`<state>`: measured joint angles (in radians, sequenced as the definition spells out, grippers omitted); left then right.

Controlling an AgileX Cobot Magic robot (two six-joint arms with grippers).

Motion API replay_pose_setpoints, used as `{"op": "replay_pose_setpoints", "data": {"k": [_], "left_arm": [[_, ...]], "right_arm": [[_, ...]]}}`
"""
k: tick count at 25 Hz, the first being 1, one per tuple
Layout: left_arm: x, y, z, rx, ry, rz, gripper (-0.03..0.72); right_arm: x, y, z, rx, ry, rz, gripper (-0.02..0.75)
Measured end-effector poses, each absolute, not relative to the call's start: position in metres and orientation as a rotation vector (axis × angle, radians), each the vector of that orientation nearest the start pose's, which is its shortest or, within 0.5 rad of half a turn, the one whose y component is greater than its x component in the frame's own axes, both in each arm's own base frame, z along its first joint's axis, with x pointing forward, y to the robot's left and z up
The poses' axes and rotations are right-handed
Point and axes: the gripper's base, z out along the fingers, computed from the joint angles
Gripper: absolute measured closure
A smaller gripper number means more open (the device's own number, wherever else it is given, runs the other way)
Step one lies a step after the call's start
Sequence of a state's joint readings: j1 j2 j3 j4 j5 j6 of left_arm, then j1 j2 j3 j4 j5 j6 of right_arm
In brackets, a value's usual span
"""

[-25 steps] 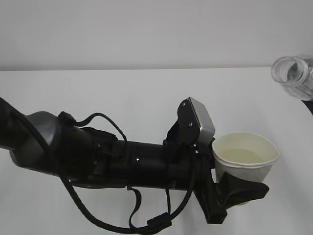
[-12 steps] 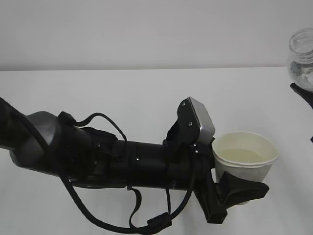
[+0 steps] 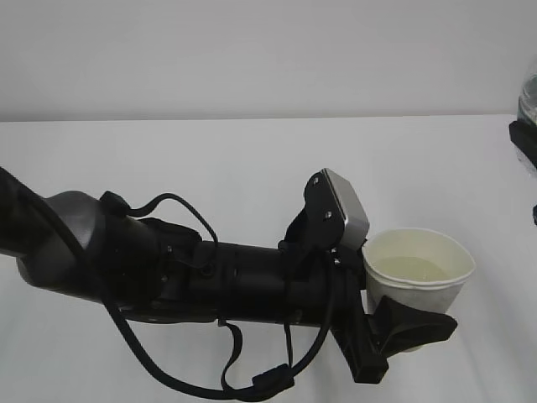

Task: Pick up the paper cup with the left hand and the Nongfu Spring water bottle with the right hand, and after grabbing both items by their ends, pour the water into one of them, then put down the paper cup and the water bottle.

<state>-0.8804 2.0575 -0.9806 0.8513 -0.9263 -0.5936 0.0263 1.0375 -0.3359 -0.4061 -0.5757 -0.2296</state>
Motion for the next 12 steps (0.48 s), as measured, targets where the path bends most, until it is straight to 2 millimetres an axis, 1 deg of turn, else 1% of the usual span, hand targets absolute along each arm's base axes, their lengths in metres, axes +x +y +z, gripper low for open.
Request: {"op": "replay_pose_setpoints", "data": {"k": [9, 12], "left_arm": [[0.2079, -0.3373, 0.1375, 1.249, 1.508, -1.183, 0.235], [0.2086, -0.3373, 0.1376, 1.238, 1.514, -1.182, 0.234]], "right_arm": [[0.1959, 0.0227, 0.2538, -0.481, 1.559, -0.121, 0.319], [0.1947, 0.0224, 0.2514, -0.441, 1.573, -0.085, 0.319]]}}
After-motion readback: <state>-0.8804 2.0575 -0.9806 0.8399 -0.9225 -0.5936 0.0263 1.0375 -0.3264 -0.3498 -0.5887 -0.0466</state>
